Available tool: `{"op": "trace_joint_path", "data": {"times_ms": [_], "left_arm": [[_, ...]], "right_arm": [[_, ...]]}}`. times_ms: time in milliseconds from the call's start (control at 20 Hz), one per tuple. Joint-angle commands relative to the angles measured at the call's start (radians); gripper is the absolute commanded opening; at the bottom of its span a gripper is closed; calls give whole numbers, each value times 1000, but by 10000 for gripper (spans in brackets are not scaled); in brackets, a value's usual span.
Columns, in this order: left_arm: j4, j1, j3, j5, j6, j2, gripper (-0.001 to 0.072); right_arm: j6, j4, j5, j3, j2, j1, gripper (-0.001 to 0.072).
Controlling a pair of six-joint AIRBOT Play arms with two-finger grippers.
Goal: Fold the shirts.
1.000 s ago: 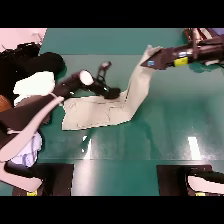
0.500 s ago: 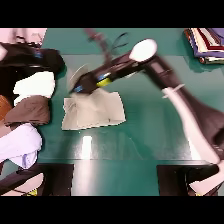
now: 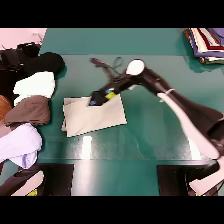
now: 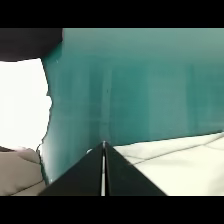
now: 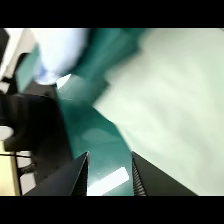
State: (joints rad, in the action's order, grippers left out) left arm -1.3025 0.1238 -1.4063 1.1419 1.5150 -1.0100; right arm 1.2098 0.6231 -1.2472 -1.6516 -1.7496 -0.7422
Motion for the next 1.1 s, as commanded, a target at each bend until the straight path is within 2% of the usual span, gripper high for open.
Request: {"op": "trace_joint_path", "data": {"times_ms": [0, 50, 100, 150, 200, 500, 600, 650, 700, 800, 850, 1050], "left_arm": [[1, 8, 0, 14, -4, 5, 23], [5, 8, 0, 13, -4, 5, 23], [11, 8, 0, 10, -4, 5, 23], [24, 8, 0, 4, -4, 4, 23], [34, 8, 0, -1, -4, 4, 23], [61, 5, 1, -8, -4, 4, 23], [62, 5, 1, -4, -4, 4, 23], [69, 5, 1, -1, -4, 4, 23], [78, 5, 1, 4, -4, 4, 23], [103, 5, 1, 13, -4, 4, 22], [109, 5, 1, 16, -4, 4, 22], [125, 5, 1, 36, -3, 4, 22]], "right_arm": [[79, 113, 78, 307, 163, 183, 304], [92, 121, 130, 395, 207, 231, 311], [91, 116, 177, 465, 237, 267, 404], [90, 100, 230, 525, 254, 293, 634], [90, 76, 262, 561, 254, 307, 700], [-11, -100, 262, 526, 77, 231, 687], [-11, -108, 228, 446, -3, 181, 585], [-10, -109, 210, 406, -39, 159, 571], [-11, -108, 190, 363, -69, 140, 524], [-11, -103, 185, 291, -105, 113, 166], [-15, -95, 187, 262, -109, 108, 16], [1, 6, 206, 218, -52, 149, 17]]}}
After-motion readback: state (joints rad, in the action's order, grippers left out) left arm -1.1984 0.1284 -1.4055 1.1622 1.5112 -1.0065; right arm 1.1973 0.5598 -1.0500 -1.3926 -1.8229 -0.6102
